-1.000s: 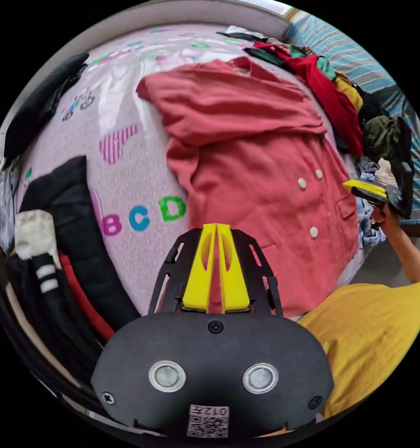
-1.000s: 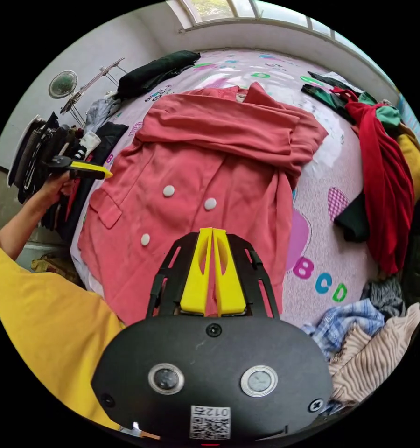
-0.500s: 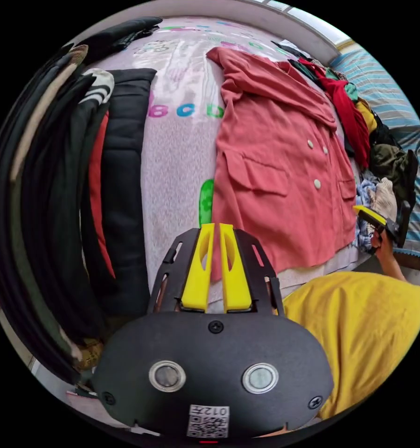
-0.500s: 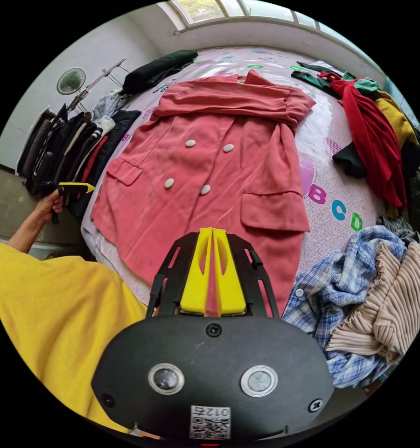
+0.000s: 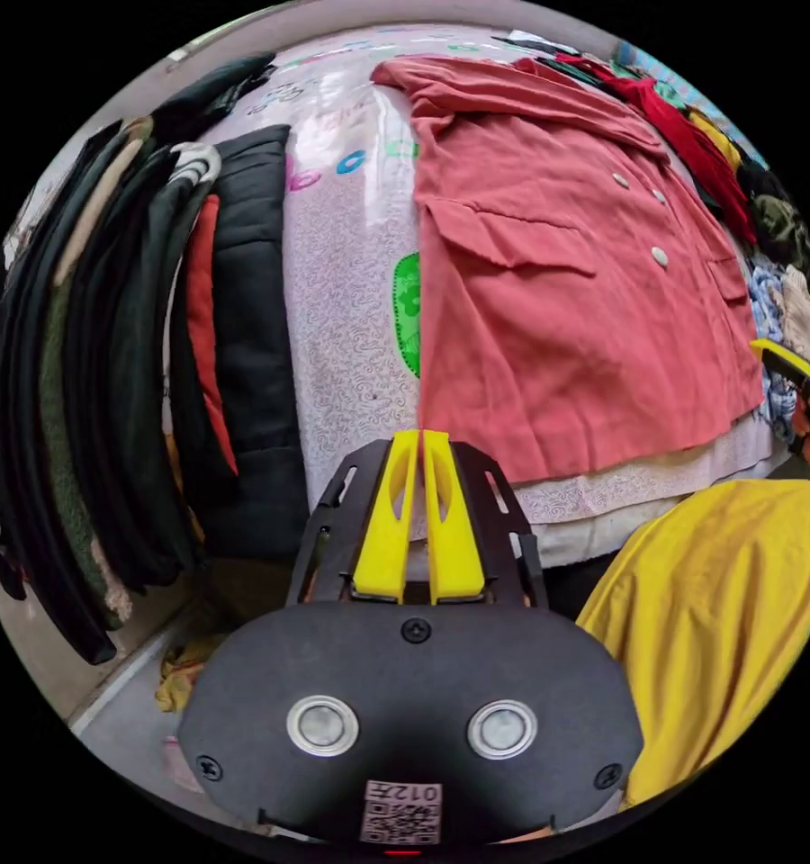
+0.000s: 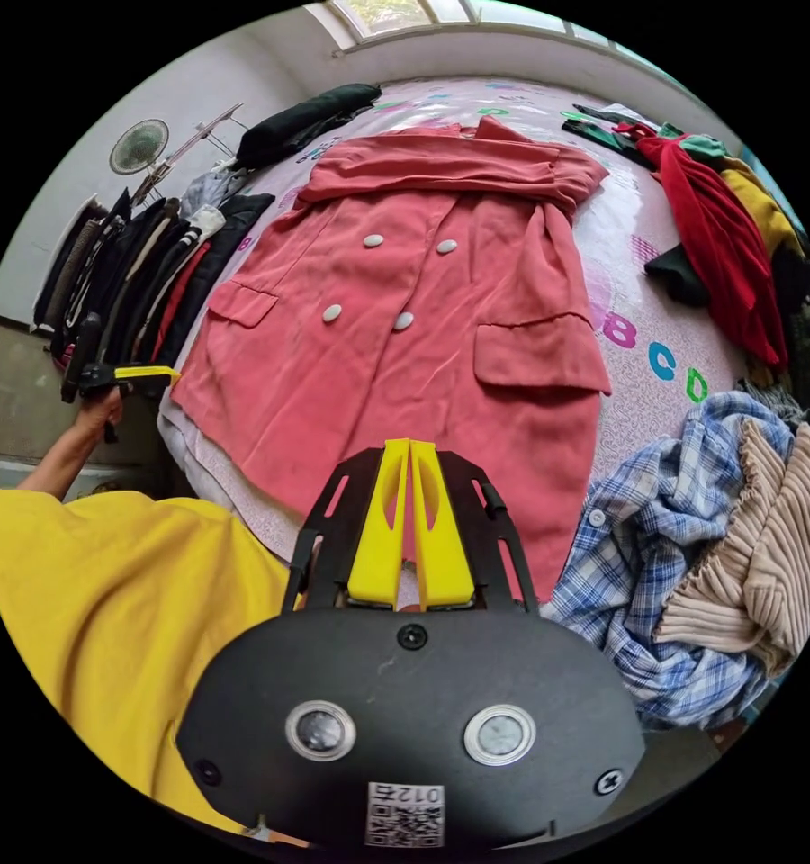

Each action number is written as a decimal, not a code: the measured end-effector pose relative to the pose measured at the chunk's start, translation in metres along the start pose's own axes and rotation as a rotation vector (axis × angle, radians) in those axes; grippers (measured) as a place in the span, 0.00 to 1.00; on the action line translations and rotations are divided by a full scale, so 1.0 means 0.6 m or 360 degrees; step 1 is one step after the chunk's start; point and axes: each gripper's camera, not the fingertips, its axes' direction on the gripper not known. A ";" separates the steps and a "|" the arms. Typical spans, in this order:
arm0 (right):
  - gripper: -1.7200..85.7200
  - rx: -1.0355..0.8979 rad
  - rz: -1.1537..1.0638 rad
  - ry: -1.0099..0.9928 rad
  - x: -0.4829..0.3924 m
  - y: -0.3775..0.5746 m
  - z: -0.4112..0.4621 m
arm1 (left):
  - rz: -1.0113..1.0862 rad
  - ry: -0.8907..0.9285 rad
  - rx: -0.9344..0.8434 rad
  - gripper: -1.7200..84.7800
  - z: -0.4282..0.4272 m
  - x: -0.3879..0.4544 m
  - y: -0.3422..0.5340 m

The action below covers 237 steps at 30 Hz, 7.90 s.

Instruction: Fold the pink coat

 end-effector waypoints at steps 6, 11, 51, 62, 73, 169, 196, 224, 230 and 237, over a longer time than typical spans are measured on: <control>0.02 0.0023 0.0096 0.0019 0.024 0.022 -0.016 | -0.0167 0.0358 0.0052 0.02 0.004 -0.045 0.021; 0.02 0.0103 0.0063 0.0130 0.027 0.015 -0.046 | -0.0392 0.0367 0.0140 0.02 -0.034 -0.063 0.025; 0.02 -0.0139 -0.0211 0.0300 0.141 -0.394 -0.065 | 0.0373 0.0211 0.0196 0.03 -0.244 0.157 -0.561; 0.07 -0.0103 -0.0227 0.0010 0.216 -0.629 -0.178 | 0.0800 -0.0042 0.0355 0.14 -0.379 0.137 -0.962; 0.28 -0.0173 -0.0722 0.0210 0.198 -0.989 -0.090 | 0.1218 -0.0321 0.0045 0.26 -0.352 0.239 -1.193; 0.03 0.0125 -0.0406 0.0062 -0.061 0.232 0.163 | 0.0001 0.0002 0.0338 0.02 -0.353 0.278 0.349; 0.03 -0.0167 -0.0694 -0.0077 -0.016 0.190 0.036 | -0.0336 -0.0231 0.0436 0.02 -0.442 0.231 0.216; 0.06 0.0413 0.0663 -0.0464 0.372 -0.052 -0.263 | 0.0796 0.0256 0.0165 0.02 -0.495 0.596 -0.198; 0.09 0.0318 0.1222 -0.0886 0.473 -0.123 -0.266 | 0.0294 0.0426 0.0207 0.02 -0.497 0.443 -0.266; 0.11 0.0173 0.1419 -0.0909 0.513 -0.171 -0.285 | 0.0729 0.0397 0.0312 0.03 -0.534 0.595 -0.426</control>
